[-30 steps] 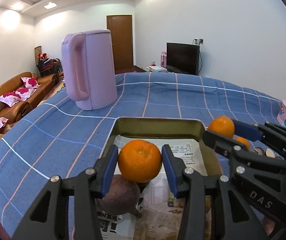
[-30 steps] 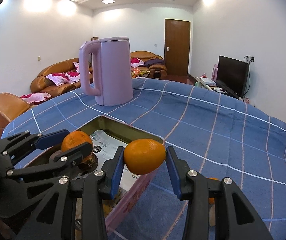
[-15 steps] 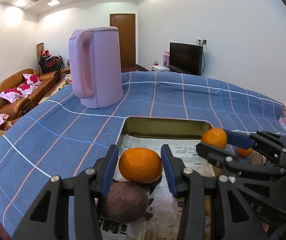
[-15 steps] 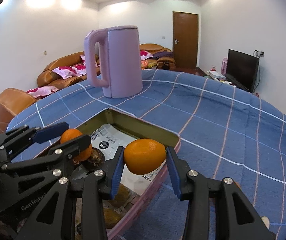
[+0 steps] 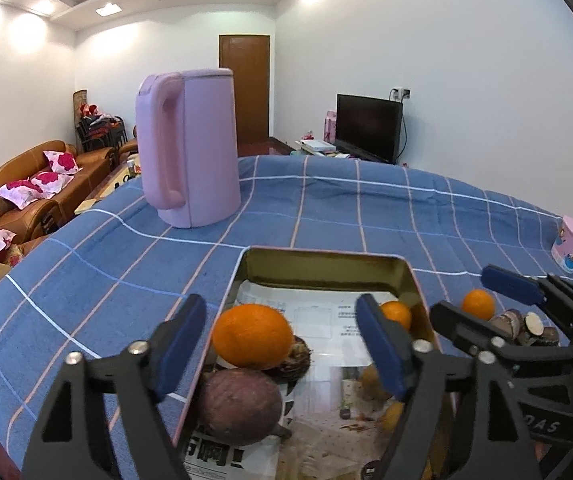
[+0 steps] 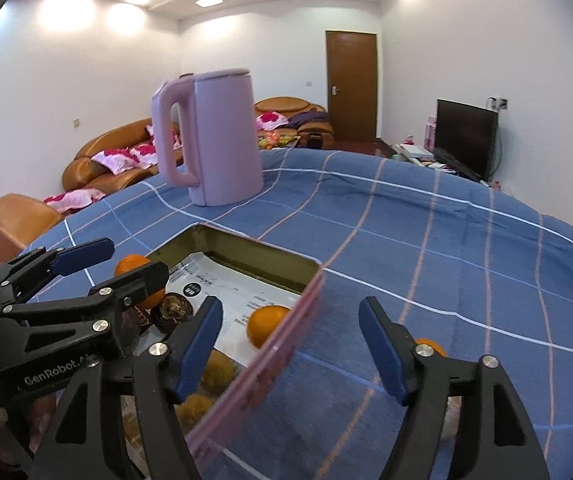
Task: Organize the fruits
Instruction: 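Open the left tool to drop the orange into the tin while the right tool drops its orange, then move both open tools back to the remaining items on the cloth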
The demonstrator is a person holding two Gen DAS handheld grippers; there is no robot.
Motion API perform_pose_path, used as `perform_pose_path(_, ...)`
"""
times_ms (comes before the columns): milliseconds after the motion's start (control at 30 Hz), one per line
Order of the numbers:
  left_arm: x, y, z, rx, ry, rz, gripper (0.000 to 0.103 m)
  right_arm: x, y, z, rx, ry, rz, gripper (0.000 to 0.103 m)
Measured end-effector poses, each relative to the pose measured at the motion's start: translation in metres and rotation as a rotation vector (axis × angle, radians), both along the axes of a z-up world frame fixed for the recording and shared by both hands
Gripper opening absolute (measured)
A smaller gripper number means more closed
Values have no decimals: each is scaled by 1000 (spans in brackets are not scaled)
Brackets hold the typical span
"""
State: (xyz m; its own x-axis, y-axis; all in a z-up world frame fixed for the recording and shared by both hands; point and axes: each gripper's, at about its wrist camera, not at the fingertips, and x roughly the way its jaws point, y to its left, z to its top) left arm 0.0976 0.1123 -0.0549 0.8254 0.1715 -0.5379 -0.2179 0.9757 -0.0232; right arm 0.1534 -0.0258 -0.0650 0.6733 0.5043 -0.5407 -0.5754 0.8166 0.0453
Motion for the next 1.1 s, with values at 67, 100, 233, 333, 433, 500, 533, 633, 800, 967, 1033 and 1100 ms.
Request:
perform_pose_path(67,-1,-3,1,5,-7,1,98,-3,-9,1,3,-5,-17,77)
perform_pose_path(100,-1,-5,2,5,-9,-3,98,-5,-12,2,2,-10,-23,77)
perform_pose_path(233,-2,-14,4,21,-11,-13,98,-17,-27,6,-4,-42,-42,78)
perform_pose_path(333,-1,-21,7,28,-9,-21,99,-25,-38,7,-7,-58,-51,78)
perform_pose_path(433,-1,-27,10,35,-12,-24,99,-31,-54,9,-6,-71,-75,79)
perform_pose_path(500,-1,-32,12,37,-16,-33,99,-35,-66,10,-19,-85,-105,79)
perform_pose_path(533,-1,-37,12,41,-19,-40,99,-37,-73,10,-31,-92,-123,79)
perform_pose_path(633,0,-52,14,60,-19,-64,99,-41,-96,9,-54,-99,-185,79)
perform_pose_path(800,2,-79,13,76,-16,-112,99,-38,-135,4,-70,-81,-294,79)
perform_pose_path(967,6,-103,10,88,-1,-151,100,-30,-156,-3,-58,-31,-343,79)
perform_pose_path(1033,6,-112,8,97,1,-163,100,-29,-157,-4,-72,-17,-338,79)
perform_pose_path(1100,7,-120,7,102,4,-177,100,-27,-156,-10,-96,19,-327,79)
